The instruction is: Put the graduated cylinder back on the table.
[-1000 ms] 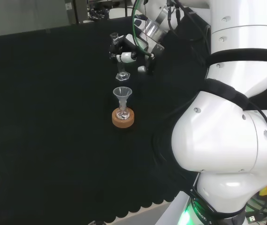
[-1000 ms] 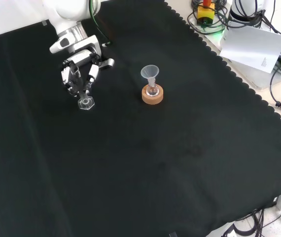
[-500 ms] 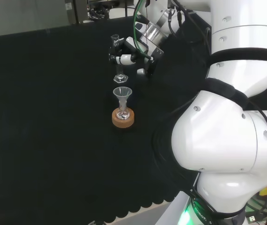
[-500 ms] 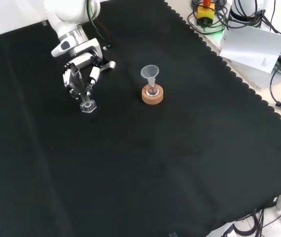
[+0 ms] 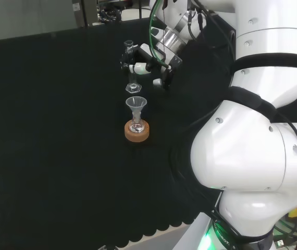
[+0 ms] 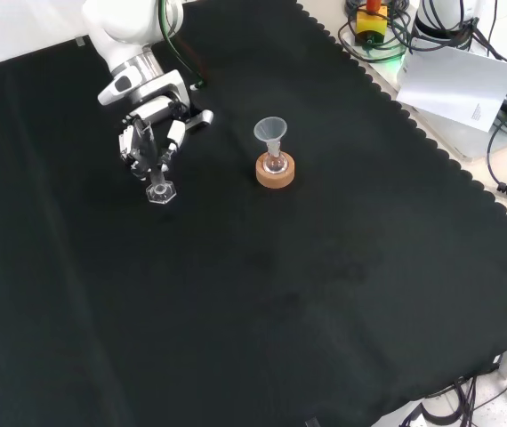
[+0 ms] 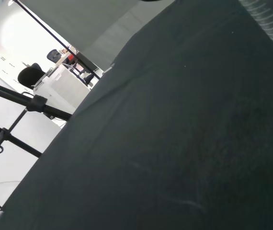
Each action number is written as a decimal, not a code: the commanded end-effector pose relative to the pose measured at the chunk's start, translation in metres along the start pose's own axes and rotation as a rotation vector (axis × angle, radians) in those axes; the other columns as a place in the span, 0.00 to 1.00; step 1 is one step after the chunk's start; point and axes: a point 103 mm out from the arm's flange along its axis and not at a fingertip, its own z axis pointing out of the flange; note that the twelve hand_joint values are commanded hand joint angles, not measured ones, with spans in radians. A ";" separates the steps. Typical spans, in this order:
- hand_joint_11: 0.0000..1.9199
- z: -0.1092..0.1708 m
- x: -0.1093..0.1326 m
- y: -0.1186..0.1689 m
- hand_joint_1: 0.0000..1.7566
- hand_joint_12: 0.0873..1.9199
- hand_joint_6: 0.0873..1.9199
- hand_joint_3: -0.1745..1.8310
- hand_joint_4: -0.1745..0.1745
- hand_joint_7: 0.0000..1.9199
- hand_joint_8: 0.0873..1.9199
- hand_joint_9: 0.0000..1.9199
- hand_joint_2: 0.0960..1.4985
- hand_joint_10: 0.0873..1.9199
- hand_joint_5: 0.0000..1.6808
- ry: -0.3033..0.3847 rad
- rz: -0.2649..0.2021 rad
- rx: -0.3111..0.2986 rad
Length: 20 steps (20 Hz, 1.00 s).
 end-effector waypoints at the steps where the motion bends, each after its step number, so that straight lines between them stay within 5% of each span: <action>1: 0.50 -0.005 0.005 -0.003 0.67 0.46 0.34 0.05 0.31 0.40 0.29 0.63 0.73 0.00 0.48 0.042 -0.011 0.001; 12: 0.31 -0.024 0.008 -0.004 0.53 0.61 0.27 0.00 0.31 0.28 0.30 0.51 0.68 0.00 0.30 0.041 0.008 0.022; 20: 0.24 -0.075 0.029 -0.003 0.51 0.65 0.21 0.00 0.30 0.22 0.31 0.46 0.66 0.00 0.24 -0.042 -0.010 -0.034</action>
